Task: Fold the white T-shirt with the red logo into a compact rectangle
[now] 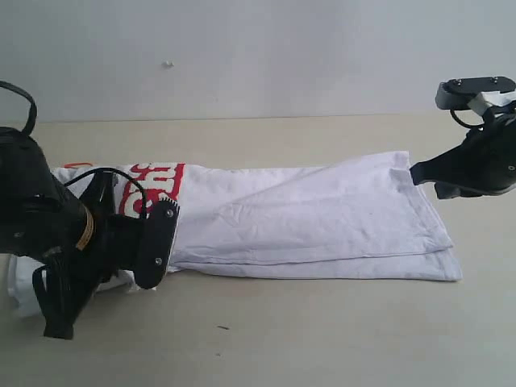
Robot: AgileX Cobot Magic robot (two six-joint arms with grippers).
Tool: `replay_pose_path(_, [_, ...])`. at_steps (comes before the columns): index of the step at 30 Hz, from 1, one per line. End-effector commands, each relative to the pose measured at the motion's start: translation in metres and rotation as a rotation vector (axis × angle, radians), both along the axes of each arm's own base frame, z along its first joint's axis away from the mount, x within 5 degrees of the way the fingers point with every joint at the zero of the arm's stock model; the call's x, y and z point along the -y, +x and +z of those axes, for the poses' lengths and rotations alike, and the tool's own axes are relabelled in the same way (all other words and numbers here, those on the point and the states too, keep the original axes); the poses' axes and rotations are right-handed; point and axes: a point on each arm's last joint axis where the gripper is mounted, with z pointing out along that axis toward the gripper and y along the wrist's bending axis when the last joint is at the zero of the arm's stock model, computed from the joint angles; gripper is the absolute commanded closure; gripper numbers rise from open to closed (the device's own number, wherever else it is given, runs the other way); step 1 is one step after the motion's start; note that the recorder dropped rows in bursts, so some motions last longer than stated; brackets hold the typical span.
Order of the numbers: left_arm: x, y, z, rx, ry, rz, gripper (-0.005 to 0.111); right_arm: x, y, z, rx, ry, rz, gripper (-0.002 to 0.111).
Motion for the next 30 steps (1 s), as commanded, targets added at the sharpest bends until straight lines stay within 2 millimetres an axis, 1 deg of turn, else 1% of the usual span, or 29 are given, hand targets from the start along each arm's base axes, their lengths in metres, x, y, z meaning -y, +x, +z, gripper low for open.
replay_pose_path(1, [0.005, 0.009, 0.006, 0.132, 0.038, -0.186, 0.107, 0.002, 0.002, 0.005, 0.051, -0.01, -0.014, 0.108])
replay_pose_path(5, [0.014, 0.018, 0.013, 0.275, 0.1, -0.438, 0.107, 0.003, 0.006, 0.007, 0.095, -0.023, -0.026, 0.108])
replay_pose_path(9, [0.017, 0.024, 0.014, 0.35, 0.183, -0.613, 0.106, 0.004, 0.007, 0.008, 0.111, -0.028, -0.031, 0.108])
replay_pose_path(10, [0.016, 0.027, 0.013, 0.363, 0.207, -0.65, 0.104, 0.004, 0.007, 0.008, 0.113, -0.028, -0.032, 0.108])
replay_pose_path(11, [0.015, 0.032, 0.012, 0.373, 0.214, -0.653, 0.099, 0.004, 0.007, 0.008, 0.115, -0.029, -0.032, 0.108])
replay_pose_path(12, [0.016, 0.039, 0.011, 0.386, 0.212, -0.629, 0.09, 0.004, 0.007, 0.008, 0.117, -0.03, -0.033, 0.108])
replay_pose_path(14, [0.018, 0.045, 0.011, 0.399, 0.189, -0.591, 0.077, 0.004, 0.007, 0.008, 0.117, -0.03, -0.033, 0.108])
replay_pose_path(15, [0.019, 0.048, 0.011, 0.404, 0.179, -0.577, 0.068, 0.004, 0.007, 0.008, 0.117, -0.031, -0.031, 0.108])
replay_pose_path(17, [0.025, 0.056, 0.014, 0.43, 0.148, -0.542, 0.056, 0.004, 0.008, 0.008, 0.121, -0.032, -0.032, 0.108])
replay_pose_path(19, [0.027, 0.06, 0.017, 0.453, 0.133, -0.525, 0.058, 0.004, 0.008, 0.008, 0.121, -0.032, -0.032, 0.108])
replay_pose_path(21, [0.028, 0.064, 0.023, 0.483, 0.112, -0.465, 0.068, 0.004, 0.008, 0.008, 0.121, -0.032, -0.032, 0.108])
replay_pose_path(24, [0.026, 0.066, 0.025, 0.488, 0.035, -0.325, 0.077, 0.004, 0.008, 0.008, 0.121, -0.032, -0.032, 0.108])
replay_pose_path(26, [0.025, 0.065, 0.024, 0.461, -0.073, -0.174, 0.085, 0.004, 0.007, 0.008, 0.117, -0.031, -0.031, 0.108])
replay_pose_path(27, [0.022, 0.063, 0.021, 0.415, -0.181, 0.022, 0.1, 0.004, 0.007, 0.008, 0.117, -0.031, -0.031, 0.108])
replay_pose_path(28, [0.02, 0.062, 0.019, 0.379, -0.236, 0.131, 0.107, 0.004, 0.007, 0.008, 0.117, -0.031, -0.031, 0.108])
replay_pose_path(30, [0.014, 0.062, 0.015, 0.308, -0.324, 0.305, 0.107, 0.004, 0.007, 0.008, 0.117, -0.031, -0.031, 0.108])
